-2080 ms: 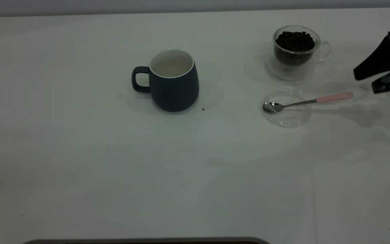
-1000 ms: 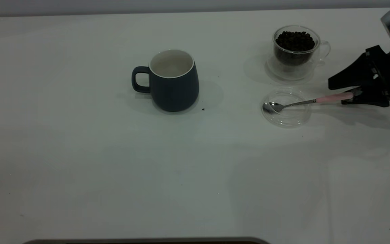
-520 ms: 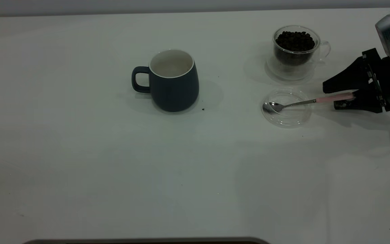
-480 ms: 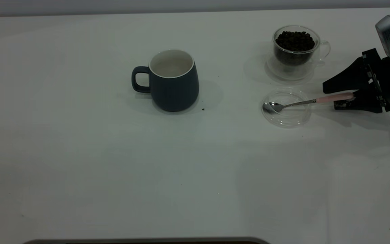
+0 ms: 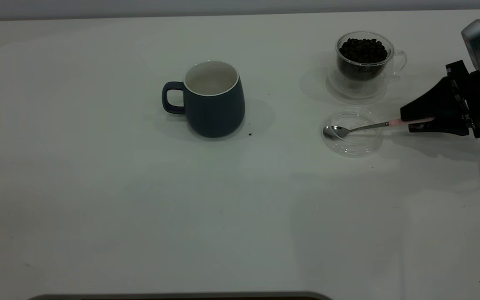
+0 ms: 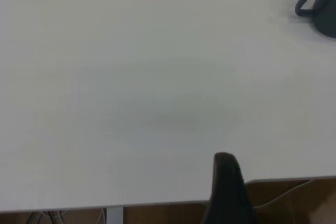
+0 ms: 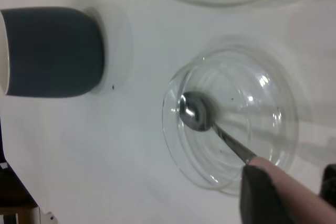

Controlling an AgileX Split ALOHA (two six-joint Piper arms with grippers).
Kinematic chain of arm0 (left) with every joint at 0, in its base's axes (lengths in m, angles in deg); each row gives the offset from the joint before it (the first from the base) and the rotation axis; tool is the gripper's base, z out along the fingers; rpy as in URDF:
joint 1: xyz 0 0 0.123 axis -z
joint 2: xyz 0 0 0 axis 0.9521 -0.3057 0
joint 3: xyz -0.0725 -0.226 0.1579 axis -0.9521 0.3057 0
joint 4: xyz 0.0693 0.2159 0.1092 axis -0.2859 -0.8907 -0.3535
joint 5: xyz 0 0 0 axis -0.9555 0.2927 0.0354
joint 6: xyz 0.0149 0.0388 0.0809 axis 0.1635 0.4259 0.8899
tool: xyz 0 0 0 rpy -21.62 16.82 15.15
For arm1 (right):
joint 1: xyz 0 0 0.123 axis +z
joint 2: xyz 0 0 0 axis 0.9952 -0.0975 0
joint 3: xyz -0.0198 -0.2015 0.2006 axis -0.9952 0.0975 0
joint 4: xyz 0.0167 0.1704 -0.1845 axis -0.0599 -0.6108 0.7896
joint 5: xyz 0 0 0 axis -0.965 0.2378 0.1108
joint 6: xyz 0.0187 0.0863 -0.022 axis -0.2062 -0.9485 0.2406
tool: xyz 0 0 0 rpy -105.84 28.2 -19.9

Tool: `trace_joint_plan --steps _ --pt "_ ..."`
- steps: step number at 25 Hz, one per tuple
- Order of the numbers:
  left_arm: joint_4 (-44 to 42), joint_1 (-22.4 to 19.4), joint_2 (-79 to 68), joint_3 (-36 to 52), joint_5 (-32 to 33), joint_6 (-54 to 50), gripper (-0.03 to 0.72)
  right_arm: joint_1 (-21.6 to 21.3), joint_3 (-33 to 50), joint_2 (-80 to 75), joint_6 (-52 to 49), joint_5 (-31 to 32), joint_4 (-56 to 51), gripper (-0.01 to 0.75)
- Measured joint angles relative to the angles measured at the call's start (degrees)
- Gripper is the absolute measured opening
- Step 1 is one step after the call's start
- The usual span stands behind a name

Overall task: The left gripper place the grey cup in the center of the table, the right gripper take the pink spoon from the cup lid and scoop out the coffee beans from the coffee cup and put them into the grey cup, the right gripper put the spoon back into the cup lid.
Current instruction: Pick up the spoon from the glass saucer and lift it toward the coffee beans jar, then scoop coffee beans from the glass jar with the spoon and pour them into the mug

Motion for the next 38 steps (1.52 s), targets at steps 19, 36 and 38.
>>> trace_joint_plan --steps 19,36,38 --pt "0.00 0.00 0.00 0.00 0.00 -0.05 0.567 0.00 0.00 12.10 -2.59 2.45 9.99 0.098" --pt "0.00 0.00 0.00 0.00 0.00 -0.05 0.567 1.11 -10.72 17.80 -11.11 -6.08 9.26 0.098" --pt "0.00 0.00 0.00 0.00 0.00 -0.05 0.567 1.11 -12.28 15.22 -12.24 -6.33 9.26 0.098"
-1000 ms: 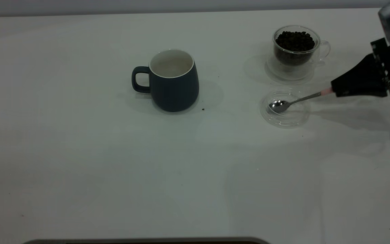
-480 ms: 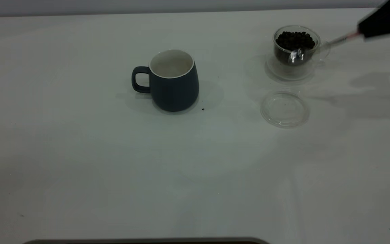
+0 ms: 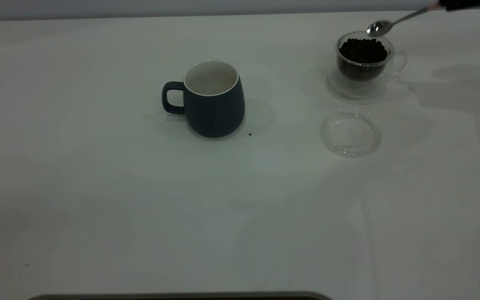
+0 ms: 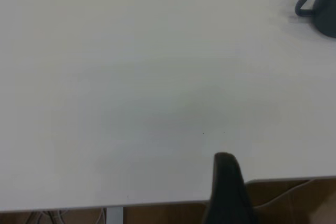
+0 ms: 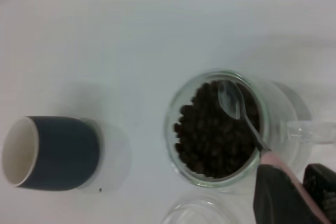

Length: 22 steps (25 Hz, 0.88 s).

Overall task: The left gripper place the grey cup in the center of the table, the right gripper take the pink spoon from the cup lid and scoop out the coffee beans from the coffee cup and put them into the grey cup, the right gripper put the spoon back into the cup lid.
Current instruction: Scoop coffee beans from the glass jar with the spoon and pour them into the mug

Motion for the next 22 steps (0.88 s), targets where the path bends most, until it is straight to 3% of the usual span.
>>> trace_joint_plan --steps 22 --pt "0.00 0.00 0.00 0.00 0.00 0.11 0.567 0.00 -0.89 -5.54 -5.92 3.19 -1.69 0.098"
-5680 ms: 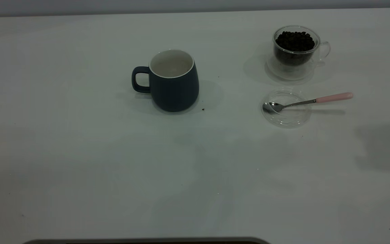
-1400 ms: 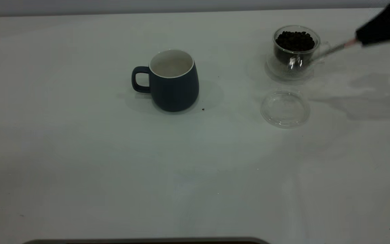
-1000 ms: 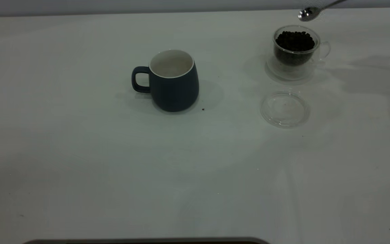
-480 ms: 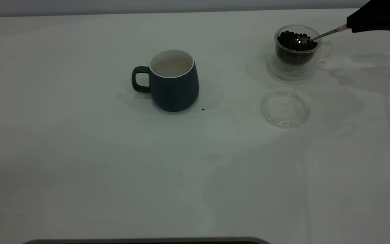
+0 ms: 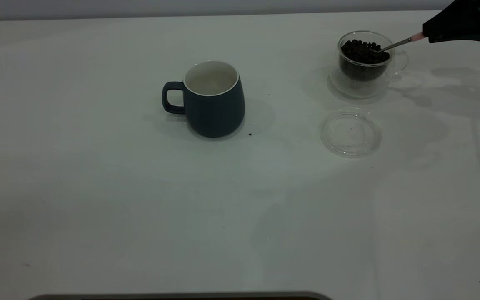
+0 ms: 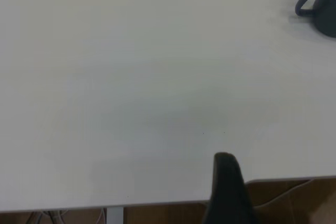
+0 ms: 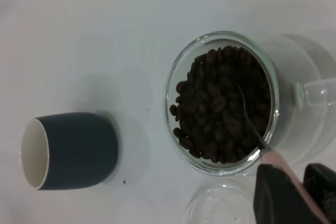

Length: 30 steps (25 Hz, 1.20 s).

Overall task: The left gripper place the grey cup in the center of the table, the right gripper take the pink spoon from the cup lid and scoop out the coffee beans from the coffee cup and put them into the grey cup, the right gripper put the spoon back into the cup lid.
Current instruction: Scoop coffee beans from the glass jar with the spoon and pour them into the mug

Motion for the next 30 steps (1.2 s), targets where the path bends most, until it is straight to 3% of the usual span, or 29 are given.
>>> trace_joint_plan --steps 30 --pt "0.00 0.00 0.00 0.00 0.00 -0.10 0.567 -3.46 0.00 0.00 -4.48 8.77 -1.53 0.098"
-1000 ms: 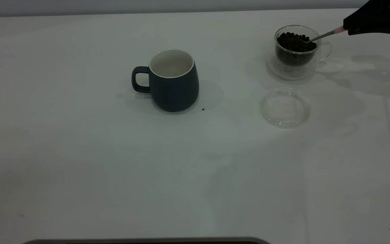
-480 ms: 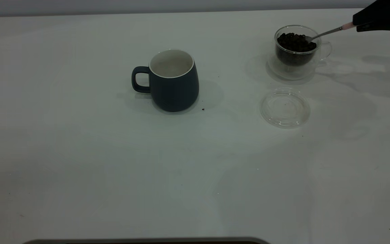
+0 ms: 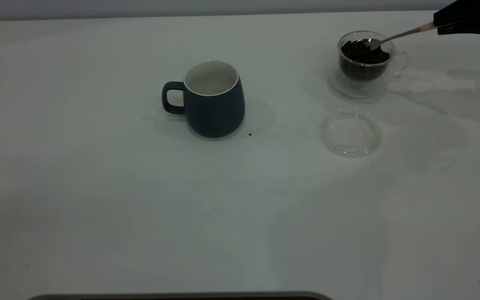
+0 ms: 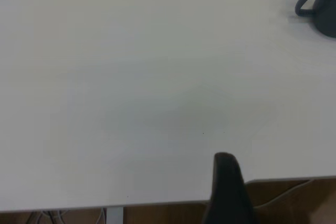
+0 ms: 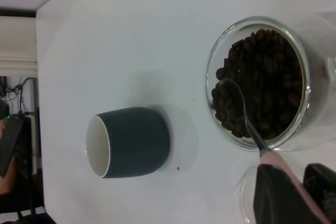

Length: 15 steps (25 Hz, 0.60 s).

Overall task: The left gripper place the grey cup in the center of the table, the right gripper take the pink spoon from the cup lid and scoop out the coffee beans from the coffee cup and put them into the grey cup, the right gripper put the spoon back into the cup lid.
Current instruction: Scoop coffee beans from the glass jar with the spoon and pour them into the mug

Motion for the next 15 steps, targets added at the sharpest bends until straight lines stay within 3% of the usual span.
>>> trace_joint_plan --steps 15 --pt "0.00 0.00 0.00 0.00 0.00 0.00 0.567 -3.03 0.00 -0.69 -0.59 6.09 -4.18 0.098"
